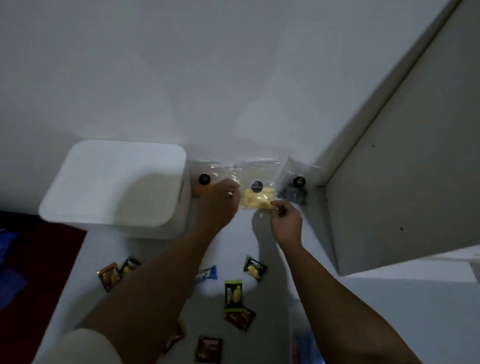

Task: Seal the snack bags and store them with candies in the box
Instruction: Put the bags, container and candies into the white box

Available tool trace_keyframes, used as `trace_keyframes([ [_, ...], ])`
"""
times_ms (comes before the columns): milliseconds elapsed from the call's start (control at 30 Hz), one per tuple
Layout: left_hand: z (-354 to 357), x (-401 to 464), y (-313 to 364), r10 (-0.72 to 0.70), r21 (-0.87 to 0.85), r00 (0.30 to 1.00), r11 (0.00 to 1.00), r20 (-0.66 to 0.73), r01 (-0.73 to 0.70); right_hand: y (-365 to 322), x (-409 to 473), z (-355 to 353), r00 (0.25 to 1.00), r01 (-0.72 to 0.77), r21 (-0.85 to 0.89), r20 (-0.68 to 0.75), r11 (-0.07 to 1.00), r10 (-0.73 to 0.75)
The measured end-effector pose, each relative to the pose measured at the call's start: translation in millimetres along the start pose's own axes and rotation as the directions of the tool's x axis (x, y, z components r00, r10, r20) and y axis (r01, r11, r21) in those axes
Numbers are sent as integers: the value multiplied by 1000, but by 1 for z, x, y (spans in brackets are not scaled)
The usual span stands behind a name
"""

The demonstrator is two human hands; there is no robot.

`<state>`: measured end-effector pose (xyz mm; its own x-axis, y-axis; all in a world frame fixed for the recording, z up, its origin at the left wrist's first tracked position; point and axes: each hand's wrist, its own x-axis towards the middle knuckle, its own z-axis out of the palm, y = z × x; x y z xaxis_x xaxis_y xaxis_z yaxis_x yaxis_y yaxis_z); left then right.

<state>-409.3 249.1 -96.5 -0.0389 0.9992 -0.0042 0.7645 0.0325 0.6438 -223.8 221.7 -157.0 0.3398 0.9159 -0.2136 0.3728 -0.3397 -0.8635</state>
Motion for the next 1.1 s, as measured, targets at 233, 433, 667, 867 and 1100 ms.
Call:
trace_keyframes([
  [233,-157,4,-109,46,50,949,998,-312,-32,-128,-38,75,958,21,52,285,998,-35],
  [433,-239,-20,-232,-213,112,883,953,-418,283,-180,-75,142,913,-194,17,369,981,174],
  [667,-258,-29,-290,-561,-248,827,799,16,547,-175,-88,181,968,-115,-132,207,985,141],
  [867,-254,-29,-289,-567,-381,797,797,-207,468,-188,-102,185,992,-70,-78,99,994,78],
  [1100,-276,-30,-256,-560,-509,636,811,-531,289,-212,-112,181,963,-245,255,173,935,205],
])
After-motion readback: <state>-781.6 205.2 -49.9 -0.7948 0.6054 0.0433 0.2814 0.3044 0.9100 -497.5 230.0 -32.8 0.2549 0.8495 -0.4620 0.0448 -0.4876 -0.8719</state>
